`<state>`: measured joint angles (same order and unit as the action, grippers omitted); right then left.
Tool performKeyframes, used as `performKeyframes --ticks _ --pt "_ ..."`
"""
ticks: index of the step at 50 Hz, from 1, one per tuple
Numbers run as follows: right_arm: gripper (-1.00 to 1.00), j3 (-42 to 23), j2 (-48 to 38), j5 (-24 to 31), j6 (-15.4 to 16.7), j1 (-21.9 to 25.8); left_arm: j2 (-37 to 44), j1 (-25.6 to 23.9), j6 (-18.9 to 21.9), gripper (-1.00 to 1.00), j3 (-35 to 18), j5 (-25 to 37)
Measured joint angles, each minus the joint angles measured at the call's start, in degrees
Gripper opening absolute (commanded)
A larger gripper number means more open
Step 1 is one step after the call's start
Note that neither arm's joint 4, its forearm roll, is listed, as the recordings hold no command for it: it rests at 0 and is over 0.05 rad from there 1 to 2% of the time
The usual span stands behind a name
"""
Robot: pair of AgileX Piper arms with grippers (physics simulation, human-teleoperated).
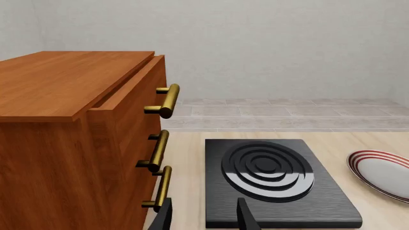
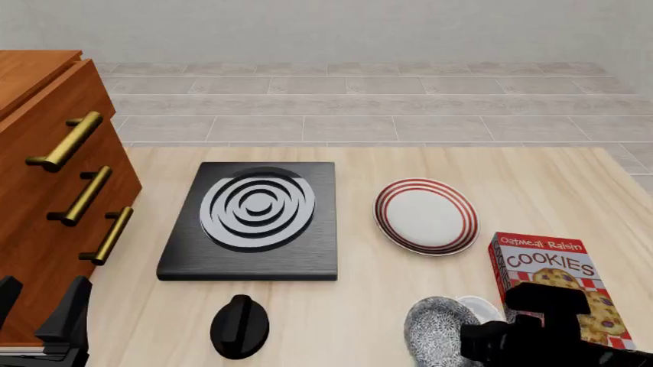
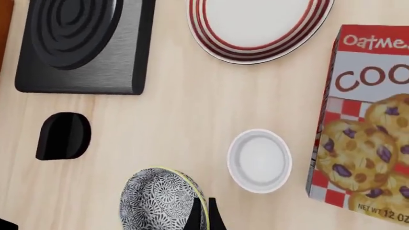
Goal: Pick the akita bowl next to the ramekin and place it on the plate.
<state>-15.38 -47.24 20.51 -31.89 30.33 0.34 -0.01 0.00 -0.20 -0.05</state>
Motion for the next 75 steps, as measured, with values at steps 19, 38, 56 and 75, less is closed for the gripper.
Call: performKeyframes --ticks 19,38,56,75 --pt "-1.00 -3.49 -3.76 -1.63 2.35 -3.64 0.00 0.00 0.00 1.00 0.00 0.00" --pt "-1.00 -7.22 -8.15 -4.18 4.42 -7.38 0.00 0.00 0.00 1.00 0.00 0.00" --pt "-1.00 -10.82 -12.60 -6.47 5.11 -10.80 0.00 0.00 0.00 1.00 0.00 0.00" --pt "-1.00 -15.04 -18.71 -9.45 5.62 -14.03 0.00 0.00 0.00 1.00 0.00 0.00"
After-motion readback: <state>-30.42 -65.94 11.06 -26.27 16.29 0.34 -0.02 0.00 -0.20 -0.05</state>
